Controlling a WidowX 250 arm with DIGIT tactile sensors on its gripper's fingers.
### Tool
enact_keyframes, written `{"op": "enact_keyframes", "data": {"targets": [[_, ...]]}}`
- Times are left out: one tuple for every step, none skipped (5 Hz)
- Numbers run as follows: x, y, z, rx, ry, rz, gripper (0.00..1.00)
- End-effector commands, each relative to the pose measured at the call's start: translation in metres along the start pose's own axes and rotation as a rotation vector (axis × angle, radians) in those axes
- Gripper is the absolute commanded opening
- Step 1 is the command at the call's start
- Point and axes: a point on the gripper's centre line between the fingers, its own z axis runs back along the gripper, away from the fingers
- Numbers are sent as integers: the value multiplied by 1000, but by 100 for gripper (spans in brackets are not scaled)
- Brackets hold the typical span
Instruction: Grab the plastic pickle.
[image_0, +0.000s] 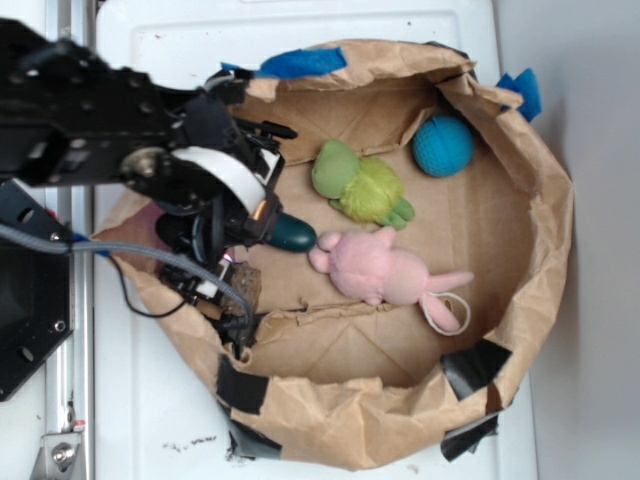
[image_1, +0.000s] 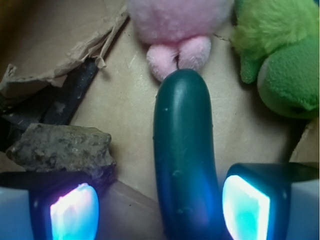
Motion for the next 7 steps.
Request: {"op": "enact_keyframes", "data": {"targets": [[12, -10, 3, -6, -20, -9, 0], [16, -8, 3, -11, -23, -8, 0], [20, -5, 7, -29, -20, -16, 0], [30, 1, 14, -49, -15, -3, 0], [30, 4, 26, -70, -4, 25, 0], [38, 13, 40, -113, 17, 77, 47], [44, 16, 53, -149, 21, 123, 100]]}}
